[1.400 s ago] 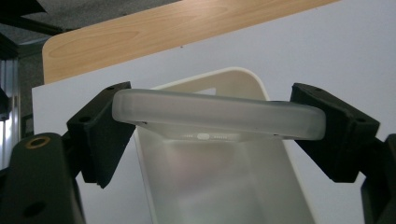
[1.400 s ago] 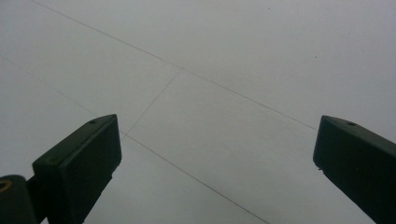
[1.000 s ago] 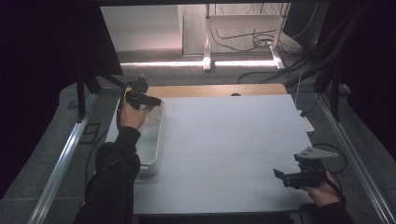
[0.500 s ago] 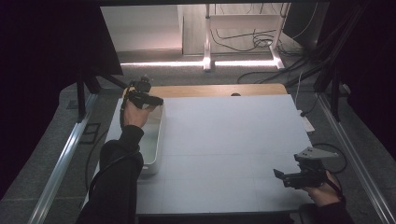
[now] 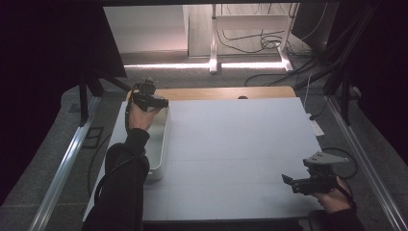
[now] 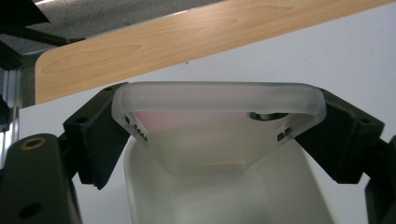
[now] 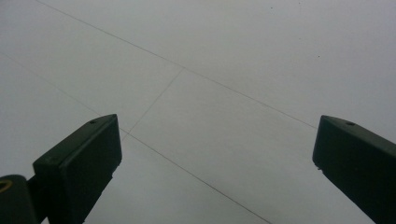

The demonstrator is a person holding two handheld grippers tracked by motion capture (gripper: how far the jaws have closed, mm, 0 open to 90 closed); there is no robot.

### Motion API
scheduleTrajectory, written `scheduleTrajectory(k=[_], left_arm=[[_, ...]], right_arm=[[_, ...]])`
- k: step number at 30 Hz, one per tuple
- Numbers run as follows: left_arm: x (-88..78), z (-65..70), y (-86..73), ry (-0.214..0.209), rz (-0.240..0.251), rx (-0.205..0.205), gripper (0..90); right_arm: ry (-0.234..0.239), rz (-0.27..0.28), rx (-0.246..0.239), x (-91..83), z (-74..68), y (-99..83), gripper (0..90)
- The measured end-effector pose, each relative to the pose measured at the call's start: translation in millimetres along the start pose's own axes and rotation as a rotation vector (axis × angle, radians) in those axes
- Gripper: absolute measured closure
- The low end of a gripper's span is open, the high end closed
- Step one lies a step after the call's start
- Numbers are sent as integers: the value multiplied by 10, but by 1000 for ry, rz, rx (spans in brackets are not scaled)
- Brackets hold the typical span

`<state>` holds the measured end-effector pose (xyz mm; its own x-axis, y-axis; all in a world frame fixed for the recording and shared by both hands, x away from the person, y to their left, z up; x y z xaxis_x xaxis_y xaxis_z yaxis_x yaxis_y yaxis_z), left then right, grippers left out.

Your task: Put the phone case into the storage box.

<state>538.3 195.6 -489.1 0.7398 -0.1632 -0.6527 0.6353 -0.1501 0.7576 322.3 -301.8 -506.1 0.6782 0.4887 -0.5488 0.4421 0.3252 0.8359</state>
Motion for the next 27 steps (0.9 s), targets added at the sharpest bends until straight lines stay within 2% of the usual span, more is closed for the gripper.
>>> scheduleTrajectory(k=[8,17,27], left_arm=[[31,-9,-5,14,27,31,82],[11,-36,11,22,39,15,18],[-80,-43,22,-20,76,6,11]], right_arm=[[2,-2,1,0,2,-2,9],[3,-2,-1,-1,-1,-1,9],[0,-3,5,1,7,-3,3]])
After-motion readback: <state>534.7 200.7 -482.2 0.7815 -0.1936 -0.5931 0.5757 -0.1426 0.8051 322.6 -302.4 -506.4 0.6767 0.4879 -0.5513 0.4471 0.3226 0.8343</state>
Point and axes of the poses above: each handheld gripper's, and its own axes: x roughly forward along the jaws, y roughly out of its top, z roughly to its right, the point moved 7 cm from there along x, roughly forward along the jaws, and after that the axes turned 9 degrees about z, right-handed, at the moved point
